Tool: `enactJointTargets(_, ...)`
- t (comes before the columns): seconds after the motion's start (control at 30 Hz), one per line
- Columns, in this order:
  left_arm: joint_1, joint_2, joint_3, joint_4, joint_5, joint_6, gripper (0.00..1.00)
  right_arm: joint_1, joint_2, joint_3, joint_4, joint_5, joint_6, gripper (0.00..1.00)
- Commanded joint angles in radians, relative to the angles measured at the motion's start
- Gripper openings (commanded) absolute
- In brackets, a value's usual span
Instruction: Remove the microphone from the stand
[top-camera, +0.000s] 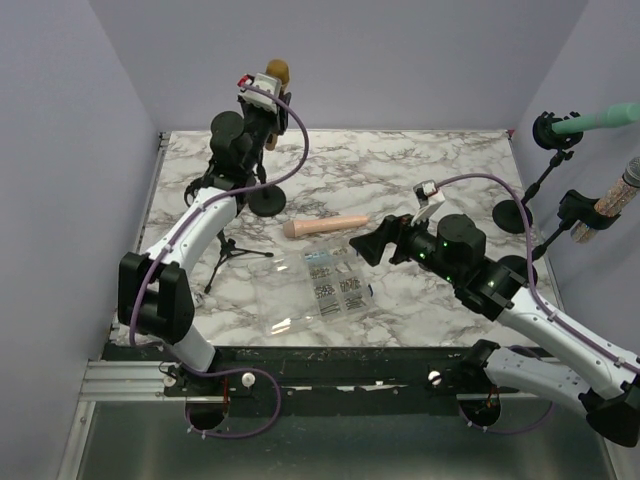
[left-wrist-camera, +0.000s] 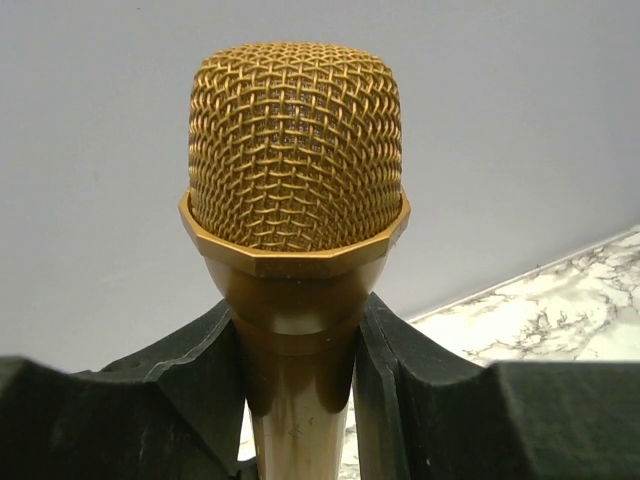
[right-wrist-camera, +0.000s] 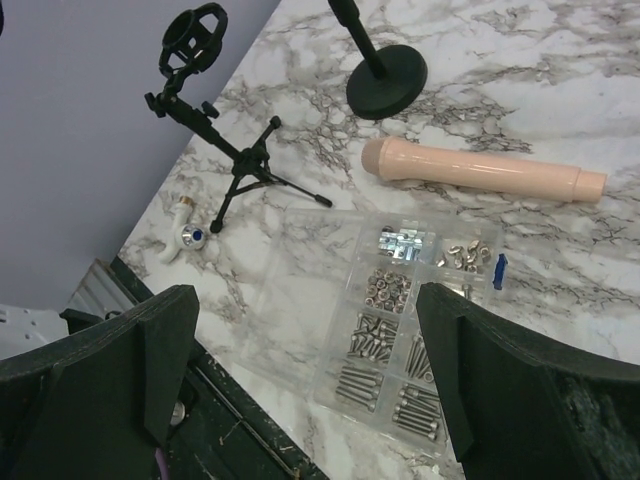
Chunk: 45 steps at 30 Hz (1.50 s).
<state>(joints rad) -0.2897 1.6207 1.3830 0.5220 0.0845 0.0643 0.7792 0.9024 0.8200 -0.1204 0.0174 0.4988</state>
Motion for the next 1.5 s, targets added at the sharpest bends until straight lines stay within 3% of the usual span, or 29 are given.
enactJointTargets(0.0, -0.053, -0.095, -0.059, 0.016, -0.135, 0.064, 0.00, 0.003, 0.007, 0.025, -0.034, -0.003, 0.034, 1.00)
enactJointTargets(0.17, -0.082, -0.115, -0.061, -0.051, -0.170, 0.029, 0.00, 0.004, 0.031, 0.045, -0.077, 0.020, 0.043, 1.00)
enactJointTargets(0.27, -0.083, -0.131, -0.036, -0.141, -0.169, -0.056, 0.48, 0.004, 0.067, 0.064, -0.094, 0.064, 0.024, 1.00)
enactJointTargets(0.33, -0.082, -0.149, -0.021, -0.208, -0.153, -0.093, 0.67, 0.003, 0.101, 0.092, -0.109, 0.094, 0.020, 1.00)
enactJointTargets(0.53, -0.083, -0.234, -0.002, -0.368, -0.098, -0.192, 0.91, 0.004, 0.213, 0.180, -0.099, 0.144, 0.028, 1.00)
enactJointTargets(0.8, -0.081, -0.520, -0.166, -0.520, -0.042, -0.307, 0.97, 0.017, 0.375, 0.323, -0.015, 0.217, 0.097, 1.00)
enactJointTargets(1.03, -0.075, -0.750, -0.334, -0.542, -0.112, -0.200, 0.99, 0.060, 0.518, 0.468, -0.001, 0.313, 0.118, 1.00)
enactJointTargets(1.27, -0.071, -0.852, -0.418, -0.593, -0.239, -0.102, 0.99, 0.174, 0.675, 0.637, 0.072, 0.521, 0.025, 1.00)
enactJointTargets(1.47, -0.066, -0.916, -0.463, -0.573, -0.308, -0.124, 0.99, 0.206, 0.854, 0.822, 0.111, 0.695, 0.011, 1.00)
